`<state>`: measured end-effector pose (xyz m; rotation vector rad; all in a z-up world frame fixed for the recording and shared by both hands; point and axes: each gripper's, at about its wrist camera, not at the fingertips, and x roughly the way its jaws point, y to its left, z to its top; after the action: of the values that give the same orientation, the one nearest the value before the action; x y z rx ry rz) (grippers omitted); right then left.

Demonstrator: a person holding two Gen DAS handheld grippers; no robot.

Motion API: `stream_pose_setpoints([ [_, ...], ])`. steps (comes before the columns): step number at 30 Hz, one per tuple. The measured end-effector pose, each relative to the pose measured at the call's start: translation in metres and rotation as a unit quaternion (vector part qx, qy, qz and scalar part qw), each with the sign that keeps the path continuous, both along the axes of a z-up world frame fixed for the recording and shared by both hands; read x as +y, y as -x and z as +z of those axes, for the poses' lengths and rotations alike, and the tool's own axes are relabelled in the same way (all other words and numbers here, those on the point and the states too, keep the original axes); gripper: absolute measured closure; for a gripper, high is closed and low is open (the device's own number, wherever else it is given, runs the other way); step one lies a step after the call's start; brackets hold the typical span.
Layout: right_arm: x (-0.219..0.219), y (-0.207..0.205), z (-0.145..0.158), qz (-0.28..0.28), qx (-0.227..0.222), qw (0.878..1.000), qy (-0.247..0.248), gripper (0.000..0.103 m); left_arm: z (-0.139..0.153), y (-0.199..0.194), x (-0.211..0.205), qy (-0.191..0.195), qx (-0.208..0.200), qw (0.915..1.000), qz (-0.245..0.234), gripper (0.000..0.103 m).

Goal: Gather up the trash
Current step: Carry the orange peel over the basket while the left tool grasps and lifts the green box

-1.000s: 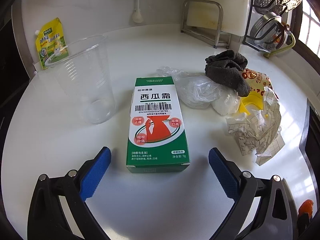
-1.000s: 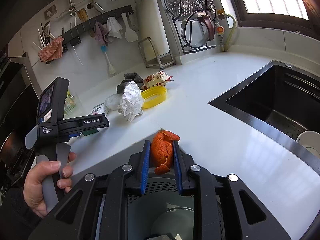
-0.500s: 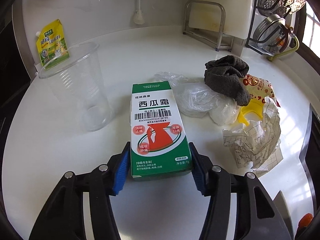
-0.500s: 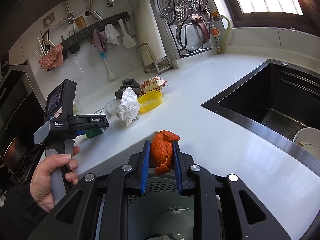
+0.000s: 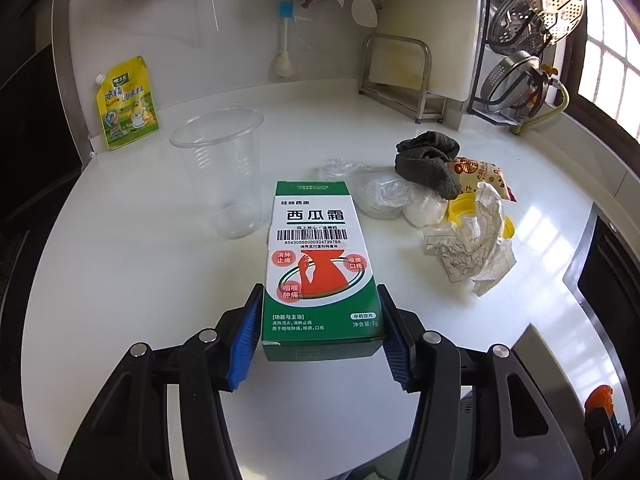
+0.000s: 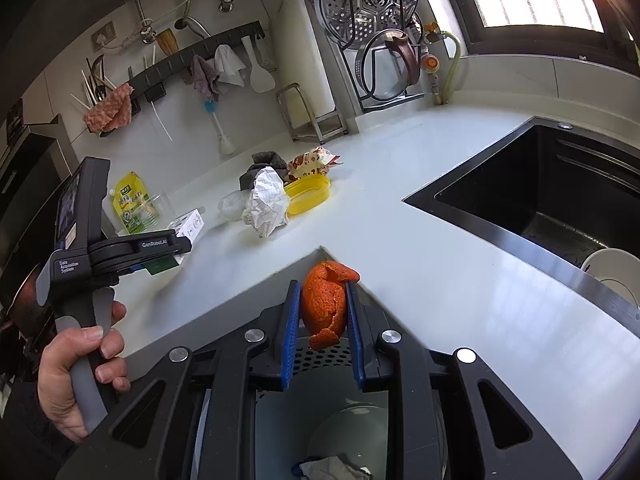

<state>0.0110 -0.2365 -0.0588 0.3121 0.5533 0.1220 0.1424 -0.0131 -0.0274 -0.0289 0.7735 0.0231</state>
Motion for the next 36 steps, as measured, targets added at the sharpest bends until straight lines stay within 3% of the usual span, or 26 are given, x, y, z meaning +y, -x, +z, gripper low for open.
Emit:
stream_pose_setpoints([
  [15, 0.027, 0.049, 0.022, 0.023, -0.005, 1.000, 0.019, 0.082, 0.004, 0.093, 0.012, 0.001, -0.001, 0.9987, -0.051, 0.051],
  [22, 0.037, 0.070, 0.019, 0.029, 0.010, 0.999, 0.031, 0.082, 0.005, 0.124, 0.011, 0.014, -0.003, 0.9971, -0.075, 0.051],
  [36, 0.029, 0.095, 0.005, 0.015, 0.036, 0.999, 0.036, 0.082, -0.006, 0.173, -0.014, -0.005, 0.004, 0.9911, -0.133, 0.051],
])
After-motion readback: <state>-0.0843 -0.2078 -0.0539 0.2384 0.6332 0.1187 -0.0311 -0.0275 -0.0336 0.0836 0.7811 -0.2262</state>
